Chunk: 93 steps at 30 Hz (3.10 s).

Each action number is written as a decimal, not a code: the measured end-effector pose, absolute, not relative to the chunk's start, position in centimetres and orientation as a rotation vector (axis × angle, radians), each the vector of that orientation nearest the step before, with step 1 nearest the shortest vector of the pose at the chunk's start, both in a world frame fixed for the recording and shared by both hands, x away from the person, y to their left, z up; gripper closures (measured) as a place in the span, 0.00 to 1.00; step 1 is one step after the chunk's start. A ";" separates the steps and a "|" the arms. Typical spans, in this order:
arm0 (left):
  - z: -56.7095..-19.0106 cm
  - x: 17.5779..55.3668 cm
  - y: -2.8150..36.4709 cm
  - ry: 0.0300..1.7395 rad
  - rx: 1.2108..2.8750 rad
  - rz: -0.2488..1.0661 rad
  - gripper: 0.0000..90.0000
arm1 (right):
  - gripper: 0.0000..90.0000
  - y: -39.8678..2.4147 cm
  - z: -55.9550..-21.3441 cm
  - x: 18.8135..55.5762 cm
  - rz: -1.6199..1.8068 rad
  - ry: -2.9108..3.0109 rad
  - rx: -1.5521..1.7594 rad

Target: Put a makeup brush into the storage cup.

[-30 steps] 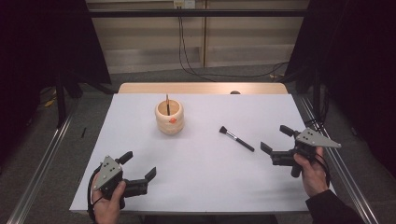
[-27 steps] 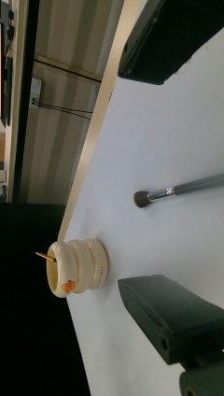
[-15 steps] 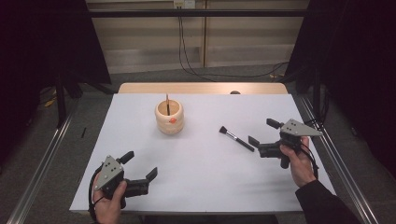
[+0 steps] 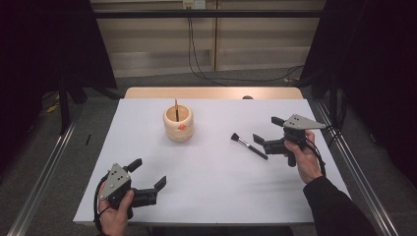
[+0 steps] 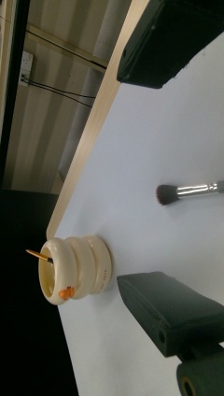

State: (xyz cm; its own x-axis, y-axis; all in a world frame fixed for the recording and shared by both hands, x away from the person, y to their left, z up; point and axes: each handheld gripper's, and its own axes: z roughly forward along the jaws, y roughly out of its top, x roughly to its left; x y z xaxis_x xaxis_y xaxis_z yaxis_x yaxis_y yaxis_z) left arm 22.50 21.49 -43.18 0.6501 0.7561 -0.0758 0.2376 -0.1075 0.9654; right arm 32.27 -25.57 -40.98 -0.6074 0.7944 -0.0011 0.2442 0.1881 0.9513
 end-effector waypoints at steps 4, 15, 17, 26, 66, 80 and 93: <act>-43.2 22.5 21.5 0.819 1.674 0.535 0.02 | 0.06 -25.3 -40.5 34.0 1.402 1.990 0.955; -43.2 22.6 21.4 0.815 1.678 0.530 0.01 | 0.05 -24.9 -40.4 36.7 1.391 2.009 0.960; -43.3 22.6 21.5 0.811 1.674 0.519 0.01 | 0.05 -24.7 -40.5 36.9 1.378 2.022 0.954; -43.3 22.7 21.2 0.810 1.690 0.521 0.01 | 0.03 -23.7 -40.7 38.3 1.317 2.154 0.895; -43.5 23.0 21.4 0.823 1.691 0.507 0.02 | 0.21 -21.3 -41.0 43.3 0.724 2.709 1.120; -43.5 22.9 21.5 0.825 1.698 0.513 0.02 | 0.36 -20.0 -41.8 44.2 0.506 2.846 1.152; -43.5 22.9 21.6 0.834 1.694 0.508 0.02 | 0.66 -20.2 -42.5 44.6 0.445 2.925 1.131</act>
State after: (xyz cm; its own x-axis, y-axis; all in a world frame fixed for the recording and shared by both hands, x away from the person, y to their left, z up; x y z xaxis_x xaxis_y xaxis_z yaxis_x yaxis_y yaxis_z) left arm 22.95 21.58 -43.55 0.6570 0.7490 -0.0856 0.2668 -0.1249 0.9556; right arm 44.58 -20.25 -42.50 -0.7446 0.6558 0.1243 0.6631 0.7054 0.2504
